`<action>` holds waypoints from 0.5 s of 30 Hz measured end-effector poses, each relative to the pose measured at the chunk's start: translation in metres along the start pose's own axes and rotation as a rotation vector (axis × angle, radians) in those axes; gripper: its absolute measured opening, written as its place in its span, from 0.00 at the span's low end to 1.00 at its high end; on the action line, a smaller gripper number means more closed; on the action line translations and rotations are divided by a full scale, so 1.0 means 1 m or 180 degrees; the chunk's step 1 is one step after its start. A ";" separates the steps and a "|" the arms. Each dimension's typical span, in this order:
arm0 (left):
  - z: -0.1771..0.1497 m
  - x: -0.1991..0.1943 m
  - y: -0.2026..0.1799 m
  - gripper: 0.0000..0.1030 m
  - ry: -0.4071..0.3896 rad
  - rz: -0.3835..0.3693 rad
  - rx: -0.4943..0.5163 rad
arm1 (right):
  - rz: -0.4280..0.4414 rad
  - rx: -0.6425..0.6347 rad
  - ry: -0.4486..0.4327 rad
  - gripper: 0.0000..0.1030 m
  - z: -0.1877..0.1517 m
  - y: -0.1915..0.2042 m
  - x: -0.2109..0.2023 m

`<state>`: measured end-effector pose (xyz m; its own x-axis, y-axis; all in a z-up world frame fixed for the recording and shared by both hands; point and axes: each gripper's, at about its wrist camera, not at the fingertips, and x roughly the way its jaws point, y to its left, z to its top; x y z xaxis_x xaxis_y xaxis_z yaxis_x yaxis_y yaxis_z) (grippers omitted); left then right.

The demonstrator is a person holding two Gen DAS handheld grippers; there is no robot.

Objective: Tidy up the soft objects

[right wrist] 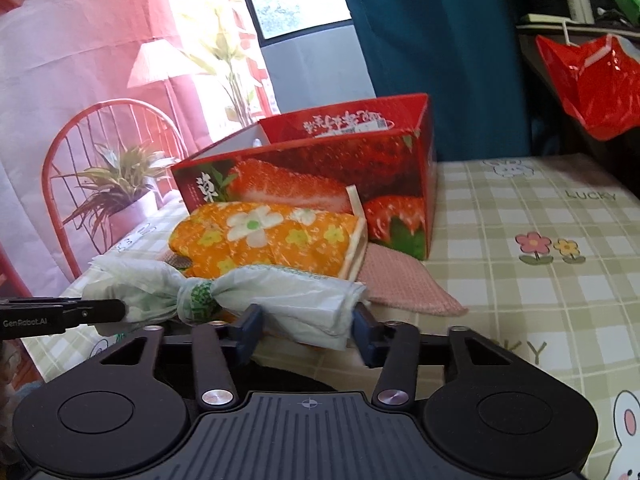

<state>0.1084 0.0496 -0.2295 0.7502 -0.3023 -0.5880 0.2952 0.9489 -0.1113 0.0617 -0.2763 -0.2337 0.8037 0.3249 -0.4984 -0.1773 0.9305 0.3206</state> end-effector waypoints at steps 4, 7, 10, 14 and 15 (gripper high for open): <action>-0.001 0.003 0.005 0.18 0.0028 0.0001 -0.0072 | -0.0027 -0.0016 -0.0018 0.20 -0.001 -0.001 0.000; -0.002 0.003 0.005 0.18 0.0013 0.0001 -0.0091 | -0.0016 -0.0014 -0.0035 0.17 -0.001 -0.002 -0.001; -0.001 0.000 0.006 0.17 -0.0028 0.0006 -0.0123 | 0.0004 -0.0036 -0.0077 0.15 0.000 -0.001 -0.004; 0.003 -0.012 0.005 0.17 -0.0194 0.0037 -0.0094 | 0.0049 -0.0115 -0.0182 0.14 0.006 0.005 -0.012; 0.006 -0.015 0.003 0.17 -0.0241 0.0044 -0.0061 | 0.0052 -0.0145 -0.0222 0.14 0.008 0.007 -0.014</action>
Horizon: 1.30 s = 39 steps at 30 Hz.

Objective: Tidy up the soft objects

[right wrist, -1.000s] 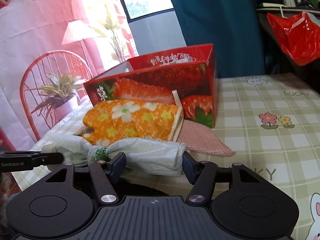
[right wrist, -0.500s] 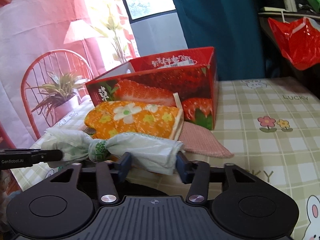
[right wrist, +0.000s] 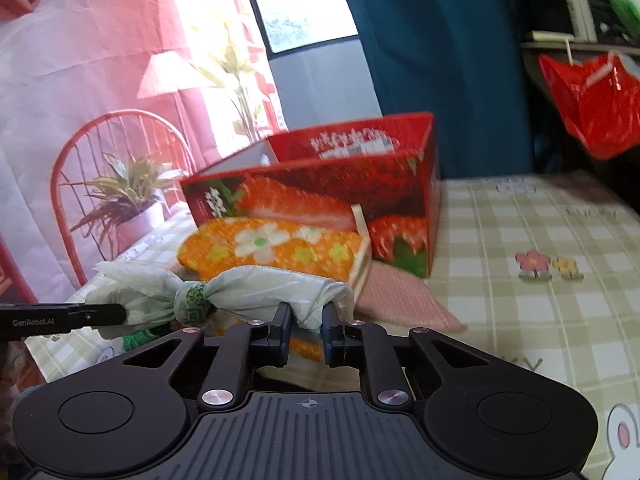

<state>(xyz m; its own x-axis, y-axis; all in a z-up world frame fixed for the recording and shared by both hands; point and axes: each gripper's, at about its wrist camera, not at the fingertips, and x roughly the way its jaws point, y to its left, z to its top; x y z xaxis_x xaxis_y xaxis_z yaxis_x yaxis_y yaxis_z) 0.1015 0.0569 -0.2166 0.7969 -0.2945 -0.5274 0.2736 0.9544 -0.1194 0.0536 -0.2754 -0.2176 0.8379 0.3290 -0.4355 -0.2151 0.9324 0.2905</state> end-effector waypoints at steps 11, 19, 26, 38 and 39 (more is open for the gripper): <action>0.081 -0.002 -0.010 0.17 -0.0426 -0.0112 0.0146 | -0.0035 -0.0196 -0.0420 0.14 0.069 0.005 -0.011; 0.144 0.054 -0.020 0.17 -0.0402 -0.0141 0.0243 | -0.0169 -0.0168 -0.0455 0.14 0.131 -0.013 0.018; 0.177 0.104 -0.016 0.17 -0.0154 -0.0121 0.0363 | -0.0288 -0.0118 -0.0334 0.13 0.158 -0.033 0.067; 0.200 0.184 -0.016 0.17 0.0233 -0.0087 0.0335 | -0.0551 0.0121 -0.0066 0.13 0.172 -0.058 0.142; 0.200 0.188 -0.015 0.17 0.0270 -0.0098 0.0309 | -0.0595 0.0112 -0.0007 0.13 0.173 -0.057 0.147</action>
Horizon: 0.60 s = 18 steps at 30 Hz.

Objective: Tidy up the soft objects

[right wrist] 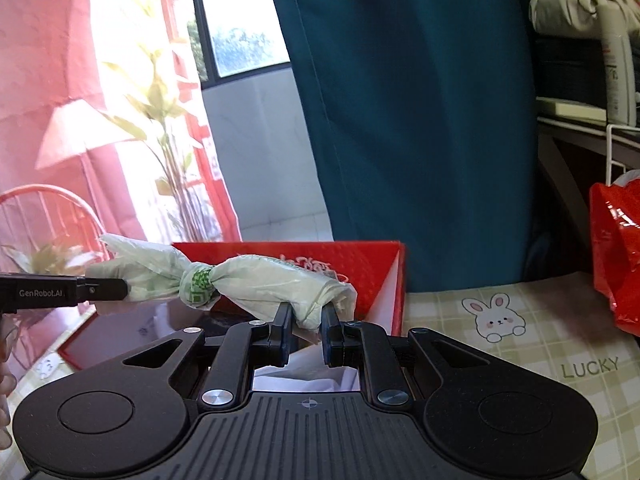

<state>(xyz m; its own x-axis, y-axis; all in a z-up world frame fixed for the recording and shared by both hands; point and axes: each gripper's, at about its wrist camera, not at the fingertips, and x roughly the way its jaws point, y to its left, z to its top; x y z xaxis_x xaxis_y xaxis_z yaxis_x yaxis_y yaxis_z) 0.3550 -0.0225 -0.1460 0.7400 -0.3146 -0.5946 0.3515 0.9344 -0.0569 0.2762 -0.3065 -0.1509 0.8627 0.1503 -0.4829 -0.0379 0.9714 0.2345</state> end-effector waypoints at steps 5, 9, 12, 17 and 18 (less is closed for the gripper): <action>-0.001 0.017 0.009 0.17 0.0129 -0.0036 -0.0042 | -0.0079 -0.0071 0.0198 0.13 0.003 0.003 0.018; 0.001 0.023 0.010 0.17 0.0146 -0.0093 -0.0006 | -0.0145 -0.0087 0.0250 0.13 0.004 0.008 0.030; 0.001 0.026 0.008 0.17 0.0163 -0.0140 0.0033 | -0.0143 -0.0120 0.0271 0.13 0.002 0.014 0.036; -0.001 0.030 0.005 0.43 0.0236 -0.0323 0.0123 | -0.0176 -0.0314 0.0479 0.24 0.001 0.024 0.047; -0.002 0.028 0.005 0.54 0.0222 -0.0339 0.0126 | -0.0150 -0.0341 0.0527 0.34 0.000 0.026 0.047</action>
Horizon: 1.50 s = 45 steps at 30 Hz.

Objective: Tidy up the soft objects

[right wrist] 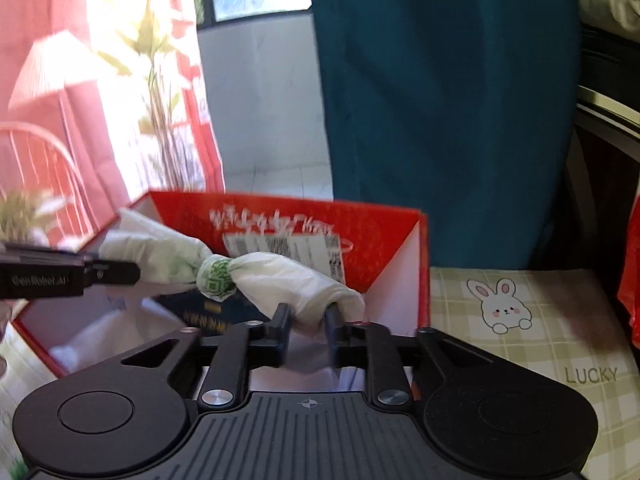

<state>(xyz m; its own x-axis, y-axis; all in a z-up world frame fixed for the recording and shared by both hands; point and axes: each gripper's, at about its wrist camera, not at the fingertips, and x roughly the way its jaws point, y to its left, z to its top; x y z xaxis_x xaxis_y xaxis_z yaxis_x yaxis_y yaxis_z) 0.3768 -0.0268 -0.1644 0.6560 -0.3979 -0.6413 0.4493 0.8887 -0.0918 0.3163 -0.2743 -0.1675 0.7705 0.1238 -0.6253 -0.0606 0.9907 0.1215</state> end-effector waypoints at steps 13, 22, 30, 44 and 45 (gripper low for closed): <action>-0.008 -0.049 -0.021 0.90 -0.0241 0.0090 0.0146 | 0.0027 -0.0097 0.0027 0.78 -0.009 0.009 -0.032; -0.033 -0.087 -0.028 0.96 -0.0343 0.0253 0.0060 | 0.0052 -0.0015 -0.0090 0.79 -0.030 0.011 -0.067; -0.065 -0.123 -0.039 1.00 -0.0446 0.0536 0.0118 | 0.0151 0.0045 -0.0408 1.00 -0.057 0.020 -0.106; -0.114 -0.162 -0.054 1.00 -0.0648 0.0751 0.0052 | 0.0240 -0.0124 -0.0750 1.00 -0.098 0.035 -0.152; -0.119 -0.164 -0.054 1.00 -0.0644 0.0767 0.0055 | 0.0241 -0.0134 -0.0741 1.00 -0.102 0.036 -0.153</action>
<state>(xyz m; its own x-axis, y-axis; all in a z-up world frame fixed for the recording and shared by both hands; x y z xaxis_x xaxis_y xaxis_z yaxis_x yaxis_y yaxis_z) 0.1727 0.0172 -0.1446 0.8515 -0.2151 -0.4783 0.2753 0.9596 0.0586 0.1312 -0.2519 -0.1459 0.8879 0.1864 -0.4205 -0.1463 0.9812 0.1260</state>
